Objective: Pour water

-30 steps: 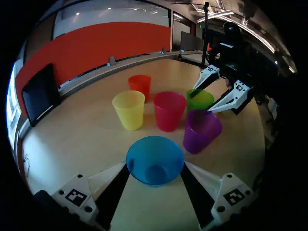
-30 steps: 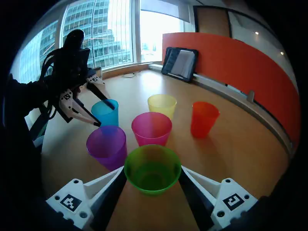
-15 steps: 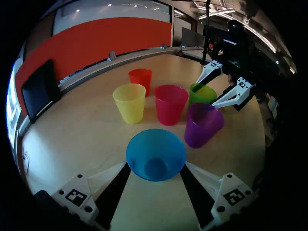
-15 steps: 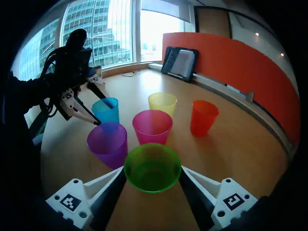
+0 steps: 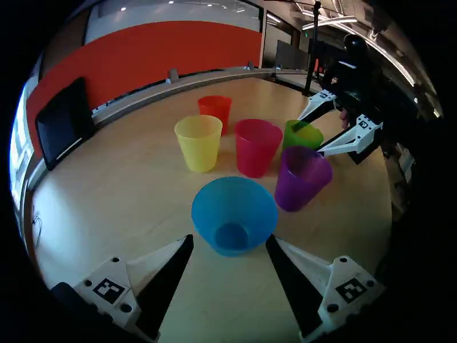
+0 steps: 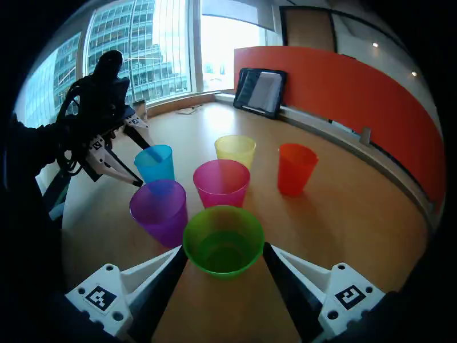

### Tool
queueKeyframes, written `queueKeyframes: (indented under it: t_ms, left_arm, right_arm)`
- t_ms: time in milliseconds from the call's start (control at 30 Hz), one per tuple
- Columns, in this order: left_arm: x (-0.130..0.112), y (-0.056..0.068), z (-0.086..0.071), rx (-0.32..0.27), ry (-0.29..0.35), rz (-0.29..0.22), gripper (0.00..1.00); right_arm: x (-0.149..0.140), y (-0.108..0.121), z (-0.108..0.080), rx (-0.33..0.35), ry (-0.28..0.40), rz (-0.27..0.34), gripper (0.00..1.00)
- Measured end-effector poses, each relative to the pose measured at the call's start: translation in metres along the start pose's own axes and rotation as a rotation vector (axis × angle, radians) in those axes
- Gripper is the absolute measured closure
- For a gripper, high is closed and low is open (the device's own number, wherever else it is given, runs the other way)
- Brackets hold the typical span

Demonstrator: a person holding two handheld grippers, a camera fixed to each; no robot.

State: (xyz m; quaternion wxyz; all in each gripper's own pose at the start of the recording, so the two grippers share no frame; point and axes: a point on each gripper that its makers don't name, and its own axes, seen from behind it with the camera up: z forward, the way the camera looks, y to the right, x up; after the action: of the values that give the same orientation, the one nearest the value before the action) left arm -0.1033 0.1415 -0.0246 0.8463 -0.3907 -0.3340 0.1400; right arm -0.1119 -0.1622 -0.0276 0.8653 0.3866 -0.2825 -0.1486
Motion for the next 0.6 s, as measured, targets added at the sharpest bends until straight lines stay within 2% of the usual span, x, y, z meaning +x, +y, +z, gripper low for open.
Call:
queueKeyframes:
  t_ms: [367,600]
  left_arm:
    - [-0.011,-0.006,-0.02,0.041,0.012,-0.039,0.06]
    - [-0.017,-0.013,-0.035,0.08,0.031,-0.068,0.06]
  right_arm:
    - [-0.016,0.01,-0.025,-0.06,0.008,0.035,0.0]
    - [-0.017,0.018,-0.041,-0.101,0.043,0.071,0.0]
